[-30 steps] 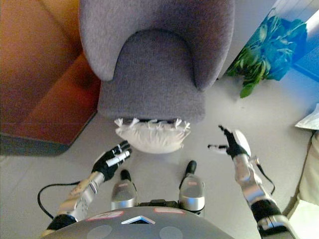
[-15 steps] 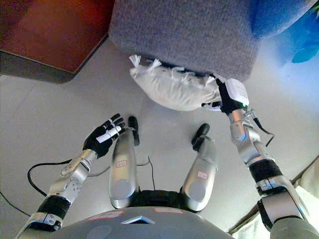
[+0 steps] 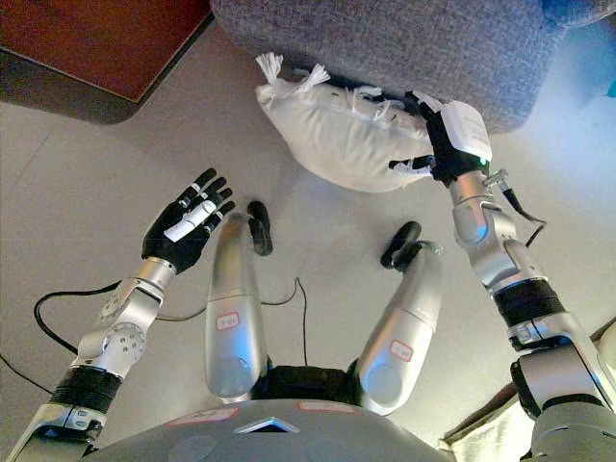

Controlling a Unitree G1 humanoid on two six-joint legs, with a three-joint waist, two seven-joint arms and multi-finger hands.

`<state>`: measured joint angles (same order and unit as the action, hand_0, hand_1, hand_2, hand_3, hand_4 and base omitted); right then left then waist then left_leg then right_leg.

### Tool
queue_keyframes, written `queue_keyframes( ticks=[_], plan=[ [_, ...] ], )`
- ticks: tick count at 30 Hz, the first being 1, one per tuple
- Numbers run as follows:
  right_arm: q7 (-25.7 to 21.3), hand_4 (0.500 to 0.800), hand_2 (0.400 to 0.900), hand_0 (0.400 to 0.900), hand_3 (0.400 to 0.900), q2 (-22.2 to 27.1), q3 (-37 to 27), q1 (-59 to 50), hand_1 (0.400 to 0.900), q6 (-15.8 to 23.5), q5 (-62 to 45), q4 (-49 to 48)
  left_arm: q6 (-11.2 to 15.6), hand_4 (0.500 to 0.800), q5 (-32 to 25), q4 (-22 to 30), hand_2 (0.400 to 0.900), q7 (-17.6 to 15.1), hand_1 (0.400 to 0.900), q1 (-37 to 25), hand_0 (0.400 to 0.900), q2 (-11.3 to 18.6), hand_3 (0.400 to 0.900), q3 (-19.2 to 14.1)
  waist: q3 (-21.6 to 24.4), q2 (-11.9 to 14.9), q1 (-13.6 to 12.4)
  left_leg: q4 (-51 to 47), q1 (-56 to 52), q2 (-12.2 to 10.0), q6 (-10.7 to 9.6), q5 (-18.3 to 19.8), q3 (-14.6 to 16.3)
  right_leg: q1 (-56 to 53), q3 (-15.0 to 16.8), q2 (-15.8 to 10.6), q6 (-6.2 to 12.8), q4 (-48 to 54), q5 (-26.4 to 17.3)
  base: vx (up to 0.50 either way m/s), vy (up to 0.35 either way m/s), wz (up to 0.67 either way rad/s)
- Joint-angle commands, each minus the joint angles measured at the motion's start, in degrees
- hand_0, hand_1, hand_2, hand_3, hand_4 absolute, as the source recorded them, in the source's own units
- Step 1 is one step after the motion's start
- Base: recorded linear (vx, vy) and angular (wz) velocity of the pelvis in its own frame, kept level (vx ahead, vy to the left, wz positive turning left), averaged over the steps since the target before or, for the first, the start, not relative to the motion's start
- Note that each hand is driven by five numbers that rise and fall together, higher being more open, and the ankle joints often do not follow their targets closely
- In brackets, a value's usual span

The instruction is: Pick up the pillow and put it on the sofa.

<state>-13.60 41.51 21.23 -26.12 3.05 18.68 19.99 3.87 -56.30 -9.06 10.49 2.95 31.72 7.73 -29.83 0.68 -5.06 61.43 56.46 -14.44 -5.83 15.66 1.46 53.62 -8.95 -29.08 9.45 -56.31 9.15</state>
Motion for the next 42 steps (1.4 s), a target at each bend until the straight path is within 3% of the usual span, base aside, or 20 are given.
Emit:
queue_keyframes(
  ticks=[1, 5, 14, 20, 27, 28, 34, 42],
  plan=[
    [-2.28, 0.8, 0.9, 0.9, 0.9, 4.56, -0.94, -6.3, 0.9, 0.64, -0.56, -1.88, 2.2, 0.8, -3.86, 7.1, 0.9, 0.18, 0.9, 0.12, 0.9, 0.93, 0.9, -0.87, 0.05, -2.73, -1.25, 10.06, -0.84, -2.78, 1.1, 9.22, -0.26, 4.64, 0.83, 0.21, -1.14, -8.17, 3.83, 0.0, 0.04, 0.05],
    [-1.33, 0.8, 0.9, 0.9, 0.9, 4.58, 0.31, -7.85, 0.9, -0.02, 0.34, 0.01, 1.67, 0.8, -4.18, 7.97, 0.9, -0.83, 0.9, 0.39, 0.9, 1.52, 0.9, -1.2, 0.04, -3.29, -1.65, 16.58, 3.12, -2.86, 0.89, 11.19, -1.87, 8.45, 2.56, -0.02, -1.47, -15.36, 7.39, 0.01, 0.023, 0.07],
    [1.01, 0.8, 0.9, 0.9, 0.9, 4.67, 3.77, -12.24, 0.9, -4.16, -2.55, 7.15, 1.38, 0.8, -5.8, 9.19, 0.9, 0.26, 0.9, 1.91, 0.9, 2.34, 0.9, -1.62, 0.04, -4.93, -3.25, 26.17, 7.13, -3.02, -0.18, 14.5, -5.56, 13.35, 6.53, -1.4, -1.84, -26.62, 12.6, 0.03, 0.014, 0.12],
    [3.49, 0.8, 0.9, 0.9, 0.9, 4.1, 6.01, -15.45, 0.9, -6.03, -3.93, 10.72, -0.09, 0.8, -6.46, 9.3, 0.9, 0.25, 0.9, 1.98, 0.9, 2.64, 0.9, -1.58, 0.04, -5.69, -3.94, 29.18, 8.6, -2.27, -0.68, 15.01, -7.26, 15.28, 8.03, -1.56, -1.94, -29.88, 13.35, 0.04, 0.003, 0.1],
    [8.35, 0.8, 0.9, 0.9, 0.9, 3.58, 8.23, -18.55, 0.9, -12.83, -4.33, 13.51, -1.67, 0.8, -6.86, 10.08, 0.9, -0.33, 0.9, 2.8, 0.9, 2.97, 0.9, -1.88, 0.04, -6.29, -4.75, 31.14, 9.92, -1.8, -0.79, 14.6, -8.76, 16.76, 8.99, -1.89, -2.03, -31.29, 12.68, 0.04, 0.004, 0.05],
    [8.69, 0.5, 0.4, 0.4, 0.4, 3.54, 8.39, -19.05, 0.4, -13.99, -4.32, 13.95, -1.88, 0.8, -6.75, 10.27, 0.9, -0.09, 0.9, 2.91, 0.9, 3.11, 0.9, -2.01, 0.04, -6.38, -4.93, 31.34, 10.01, -1.74, -0.72, 14.52, -8.93, 16.81, 9.06, -1.91, -2.03, -31.49, 12.64, 0.03, 0.0, 0.02],
    [11.91, 0.5, 0.4, 0.4, 0.4, 1.88, 9.36, -20.96, 0.4, -19.71, -3.53, 15.11, -3.1, 0.8, -6.81, 11.0, 0.9, -0.31, 0.9, 3.31, 0.9, 3.34, 0.9, -2.13, 0.04, -6.91, -5.53, 32.15, 9.91, -2.1, -0.68, 14.34, -9.48, 16.56, 9.8, -2.42, -1.99, -32.79, 12.74, 0.05, 0.005, 0.02],
    [11.43, 0.5, 0.4, 0.4, 0.4, -0.14, 9.61, -22.82, 0.4, -22.64, -4.54, 16.78, -3.28, 0.8, -7.06, 11.85, 0.9, -1.58, 0.9, 3.29, 0.9, 3.09, 0.9, -1.37, 0.04, -7.51, -6.12, 33.04, 9.64, -2.68, -0.7, 14.64, -9.91, 16.41, 10.45, -2.67, -2.03, -34.21, 13.04, 0.04, 0.015, -0.03]
  ],
)
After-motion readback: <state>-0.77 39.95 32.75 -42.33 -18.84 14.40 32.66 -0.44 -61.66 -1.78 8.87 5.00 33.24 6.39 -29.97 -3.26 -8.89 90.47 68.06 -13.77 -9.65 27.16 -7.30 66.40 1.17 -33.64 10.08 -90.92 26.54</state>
